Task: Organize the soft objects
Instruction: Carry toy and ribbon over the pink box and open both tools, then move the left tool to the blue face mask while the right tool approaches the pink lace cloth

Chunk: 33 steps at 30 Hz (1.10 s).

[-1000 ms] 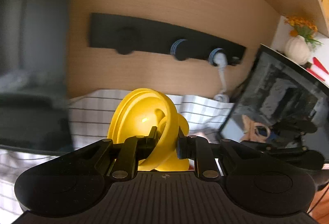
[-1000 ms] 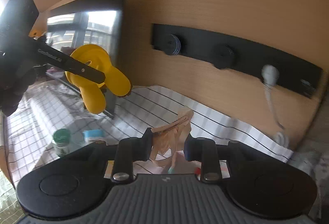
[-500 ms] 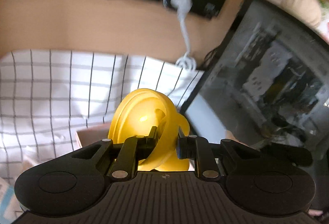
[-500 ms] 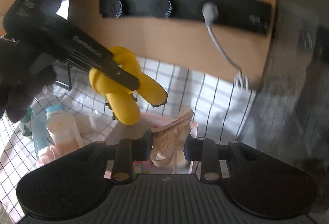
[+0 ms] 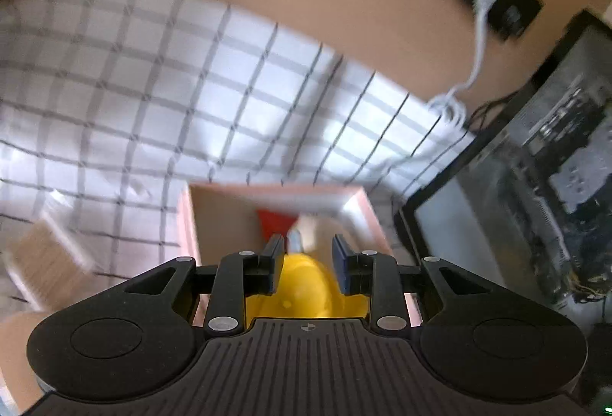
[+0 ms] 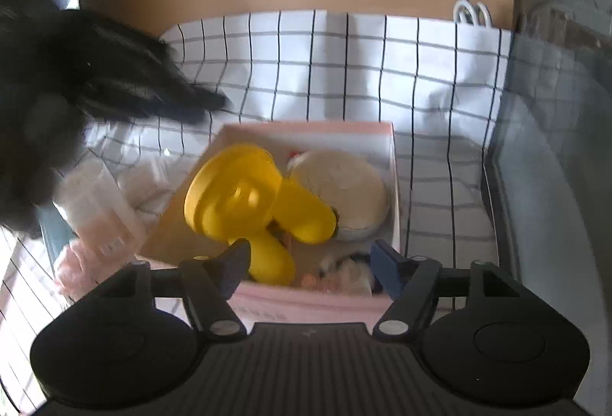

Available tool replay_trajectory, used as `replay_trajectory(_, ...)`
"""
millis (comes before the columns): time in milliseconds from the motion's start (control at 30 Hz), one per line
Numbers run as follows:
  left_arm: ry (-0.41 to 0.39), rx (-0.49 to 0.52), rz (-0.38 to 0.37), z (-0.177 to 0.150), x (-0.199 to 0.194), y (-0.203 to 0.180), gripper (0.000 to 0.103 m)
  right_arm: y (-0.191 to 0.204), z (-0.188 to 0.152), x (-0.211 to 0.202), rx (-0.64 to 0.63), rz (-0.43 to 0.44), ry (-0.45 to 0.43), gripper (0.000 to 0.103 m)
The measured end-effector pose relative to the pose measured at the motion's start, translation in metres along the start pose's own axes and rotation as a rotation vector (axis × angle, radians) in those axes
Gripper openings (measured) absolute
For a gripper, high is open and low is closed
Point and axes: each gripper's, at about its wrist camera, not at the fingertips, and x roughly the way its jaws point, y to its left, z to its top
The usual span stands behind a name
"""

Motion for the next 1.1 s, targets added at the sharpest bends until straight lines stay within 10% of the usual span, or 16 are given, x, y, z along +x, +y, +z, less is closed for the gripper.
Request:
replay_trajectory(267, -0.212, -0.019, 0.201, -0.078, -0.097, 0.015, 0.030, 0.024, 0.001, -0.009, 0.019, -0.005, -0.023, 0.074)
replay_trajectory(700, -0.235, -0.315, 0.525, -0.190, -0.203, 0.123, 0.030, 0.196, 0.083, -0.001, -0.168, 0.216, -0.078, 0.081)
replay_trajectory(1100, -0.304, -0.540, 0.466, -0.252, -0.247, 0.189, 0.030, 0.305, -0.013, 0.068, -0.573, 0.239, 0.200, 0.081)
